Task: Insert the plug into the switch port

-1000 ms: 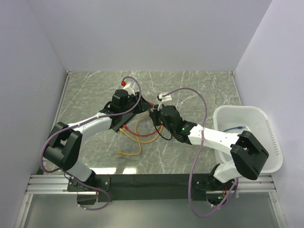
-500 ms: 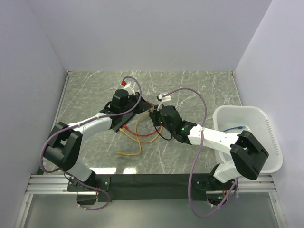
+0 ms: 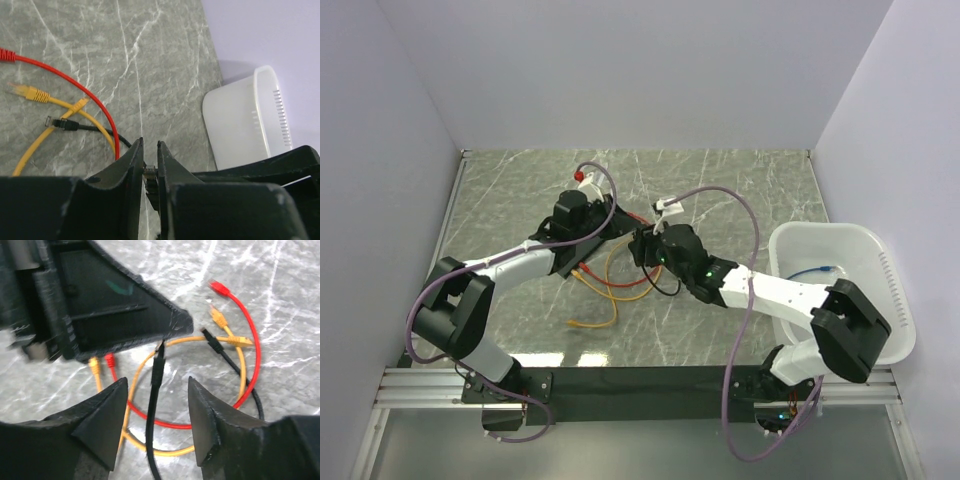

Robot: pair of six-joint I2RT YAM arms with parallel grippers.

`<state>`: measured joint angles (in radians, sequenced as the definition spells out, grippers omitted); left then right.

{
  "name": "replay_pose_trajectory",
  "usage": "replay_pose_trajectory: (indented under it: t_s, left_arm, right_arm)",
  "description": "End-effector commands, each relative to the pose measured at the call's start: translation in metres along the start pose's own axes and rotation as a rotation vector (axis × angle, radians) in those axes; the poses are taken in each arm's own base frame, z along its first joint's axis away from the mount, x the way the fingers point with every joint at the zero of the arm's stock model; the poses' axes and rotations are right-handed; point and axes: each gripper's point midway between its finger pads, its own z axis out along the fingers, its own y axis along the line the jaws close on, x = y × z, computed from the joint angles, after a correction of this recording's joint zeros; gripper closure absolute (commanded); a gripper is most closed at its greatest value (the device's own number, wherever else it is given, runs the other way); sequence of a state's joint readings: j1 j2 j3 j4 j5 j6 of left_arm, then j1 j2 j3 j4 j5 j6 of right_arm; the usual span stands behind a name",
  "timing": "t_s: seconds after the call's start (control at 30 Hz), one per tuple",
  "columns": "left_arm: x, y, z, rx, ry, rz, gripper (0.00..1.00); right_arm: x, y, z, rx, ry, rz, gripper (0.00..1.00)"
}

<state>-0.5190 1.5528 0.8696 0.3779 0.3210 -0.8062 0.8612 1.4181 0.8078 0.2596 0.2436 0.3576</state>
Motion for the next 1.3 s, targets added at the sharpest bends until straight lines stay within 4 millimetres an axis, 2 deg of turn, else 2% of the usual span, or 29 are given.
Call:
replay_pose_trajectory:
  t_s: [0.0,0.07,0.1,0.13,0.17,0.2,0.23,0.27,0.3,0.33,0.37,0.4,0.43,0.47,0.5,0.57,0.7,0.93,1.27]
  left_arm:
    - [-0.022,-0.018,-0.006,0.099,-0.072,0.064,0.99]
    - [-0.029,-0.014,-0.009,0.108,-0.088,0.075,1.0]
    - [-0.034,-0.016,-0.011,0.126,-0.102,0.085,0.99]
    - [-0.036,-0.017,-0.013,0.14,-0.109,0.096,1.0]
    - [-0.037,-0.013,-0.016,0.148,-0.11,0.108,0.99]
    - [-0.042,-0.018,-0.019,0.173,-0.131,0.128,1.0]
    - [-0.043,-0.018,-0.021,0.184,-0.138,0.142,0.99]
    - [-0.044,-0.017,-0.024,0.194,-0.143,0.162,0.99]
    - [-0.043,-0.021,-0.027,0.217,-0.14,0.178,0.99]
    - [-0.046,-0.027,-0.03,0.249,-0.153,0.202,1.0]
    - [-0.044,-0.027,-0.032,0.262,-0.15,0.215,0.99]
    - [-0.042,-0.035,-0.036,0.302,-0.142,0.234,1.0]
    - [-0.041,-0.04,-0.039,0.327,-0.142,0.242,1.0]
    - [-0.043,-0.05,-0.045,0.374,-0.165,0.266,0.99]
    - [-0.038,-0.059,-0.051,0.427,-0.151,0.28,1.0]
    - [-0.036,-0.073,-0.063,0.512,-0.176,0.296,0.99]
    - [-0.032,-0.084,-0.07,0.592,-0.173,0.291,1.0]
    - [-0.031,-0.091,-0.071,0.654,-0.168,0.259,1.0]
    - [-0.022,-0.092,-0.065,0.672,-0.143,0.234,1.0]
  right_arm:
    - [-0.037,0.014,-0.017,-0.09,-0.122,0.045,0.41]
    - [-0.041,0.019,-0.028,-0.162,-0.135,0.071,0.4]
    - [-0.052,0.017,-0.031,-0.192,-0.172,0.093,0.4]
    - [-0.053,0.014,-0.04,-0.224,-0.186,0.129,0.4]
    - [-0.052,0.022,-0.047,-0.305,-0.179,0.141,0.4]
    - [-0.057,0.02,-0.055,-0.343,-0.213,0.163,0.4]
    - [-0.064,0.008,-0.056,-0.347,-0.228,0.211,0.4]
    - [-0.065,0.006,-0.059,-0.385,-0.229,0.23,0.43]
    - [-0.064,0.011,-0.065,-0.465,-0.228,0.238,0.44]
    - [-0.069,0.003,-0.067,-0.486,-0.228,0.29,0.45]
    - [-0.069,0.003,-0.068,-0.524,-0.222,0.305,0.47]
    - [-0.066,0.012,-0.071,-0.611,-0.201,0.304,0.49]
    - [-0.066,0.012,-0.071,-0.642,-0.182,0.348,0.5]
    - [-0.075,0.014,-0.074,-0.688,-0.216,0.346,0.51]
    - [-0.063,0.019,-0.072,-0.747,-0.16,0.358,0.51]
    - [-0.063,0.025,-0.076,-0.826,-0.126,0.42,0.53]
    - [-0.066,0.037,-0.086,-0.994,-0.124,0.452,0.55]
    - [-0.062,0.037,-0.079,-1.01,-0.093,0.496,0.55]
    - [-0.068,0.039,-0.084,-1.038,-0.115,0.493,0.55]
